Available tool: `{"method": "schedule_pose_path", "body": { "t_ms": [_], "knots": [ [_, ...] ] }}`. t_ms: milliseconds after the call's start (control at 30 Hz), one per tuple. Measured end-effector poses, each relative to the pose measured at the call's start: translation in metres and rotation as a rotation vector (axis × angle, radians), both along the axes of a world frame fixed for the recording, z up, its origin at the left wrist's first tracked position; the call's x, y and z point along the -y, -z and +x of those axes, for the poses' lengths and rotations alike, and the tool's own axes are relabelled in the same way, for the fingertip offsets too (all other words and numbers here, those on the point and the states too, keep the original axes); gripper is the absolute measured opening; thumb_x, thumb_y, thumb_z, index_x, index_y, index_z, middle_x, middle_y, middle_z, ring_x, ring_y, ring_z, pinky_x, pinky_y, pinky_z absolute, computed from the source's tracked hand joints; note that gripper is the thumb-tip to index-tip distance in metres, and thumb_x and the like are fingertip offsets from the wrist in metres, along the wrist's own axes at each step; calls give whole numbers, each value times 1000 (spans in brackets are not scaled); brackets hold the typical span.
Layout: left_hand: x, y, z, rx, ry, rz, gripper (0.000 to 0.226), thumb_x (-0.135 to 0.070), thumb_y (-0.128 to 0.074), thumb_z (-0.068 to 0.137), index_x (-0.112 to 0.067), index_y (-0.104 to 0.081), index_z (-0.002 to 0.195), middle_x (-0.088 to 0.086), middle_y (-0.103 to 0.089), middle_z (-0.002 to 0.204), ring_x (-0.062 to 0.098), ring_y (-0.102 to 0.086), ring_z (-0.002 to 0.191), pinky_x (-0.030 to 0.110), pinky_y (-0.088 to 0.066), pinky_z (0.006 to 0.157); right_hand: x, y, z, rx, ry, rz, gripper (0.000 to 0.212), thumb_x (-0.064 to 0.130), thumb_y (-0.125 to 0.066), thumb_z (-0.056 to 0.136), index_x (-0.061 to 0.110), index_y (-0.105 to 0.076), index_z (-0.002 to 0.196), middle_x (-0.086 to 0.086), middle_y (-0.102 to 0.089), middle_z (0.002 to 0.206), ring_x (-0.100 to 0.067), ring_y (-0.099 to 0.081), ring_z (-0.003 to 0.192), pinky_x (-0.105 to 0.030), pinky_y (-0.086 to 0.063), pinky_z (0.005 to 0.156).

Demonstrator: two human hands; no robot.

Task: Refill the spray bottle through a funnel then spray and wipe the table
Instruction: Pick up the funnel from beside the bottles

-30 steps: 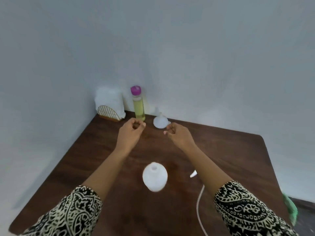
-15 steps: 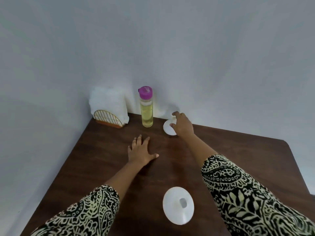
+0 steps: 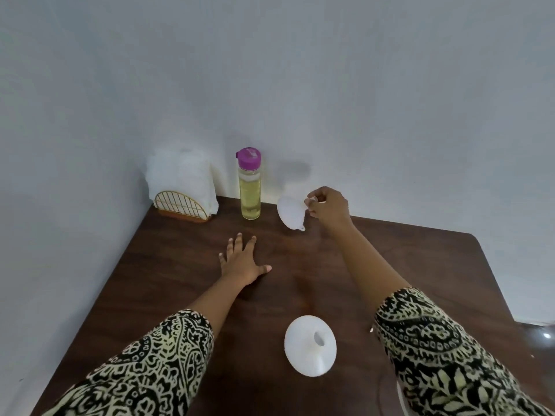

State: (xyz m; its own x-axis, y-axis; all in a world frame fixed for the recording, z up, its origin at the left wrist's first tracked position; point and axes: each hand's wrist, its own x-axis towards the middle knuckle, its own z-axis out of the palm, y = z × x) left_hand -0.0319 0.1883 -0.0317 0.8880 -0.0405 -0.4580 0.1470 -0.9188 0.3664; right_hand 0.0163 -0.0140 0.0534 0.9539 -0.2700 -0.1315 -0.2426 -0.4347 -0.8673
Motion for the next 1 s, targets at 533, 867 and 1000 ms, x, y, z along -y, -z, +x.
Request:
{"method": "schedule_pose_path", "body": {
  "t_ms": [533, 867, 1000],
  "knots": [
    [24, -136, -146, -212, -666, -1359, 17, -11, -60, 90, -8, -68, 105, -2, -71, 70, 5, -63, 56, 22, -57, 56, 16, -28, -211, -28, -95, 784, 13, 4, -66, 85, 10, -64, 95, -5, -68, 91, -15, -67, 86, -32, -58, 81],
    [18, -152, -175, -94, -653, -1256, 12, -9, -63, 88, -6, -70, 98, 1, -72, 66, 4, -63, 50, 21, -57, 51, 18, -35, -234, -12, -389, 244, 18, 17, -72, 83, 27, -69, 98, 13, -71, 96, -5, -67, 92, -10, -50, 71],
    [19, -150, -181, -71, -632, -1215, 10, -9, -65, 86, -7, -71, 94, 2, -72, 67, 4, -63, 50, 22, -58, 52, 18, -31, -237, -26, -423, 198, 20, 16, -72, 83, 31, -67, 95, 18, -68, 91, -1, -65, 87, -9, -47, 67]
  ]
}}
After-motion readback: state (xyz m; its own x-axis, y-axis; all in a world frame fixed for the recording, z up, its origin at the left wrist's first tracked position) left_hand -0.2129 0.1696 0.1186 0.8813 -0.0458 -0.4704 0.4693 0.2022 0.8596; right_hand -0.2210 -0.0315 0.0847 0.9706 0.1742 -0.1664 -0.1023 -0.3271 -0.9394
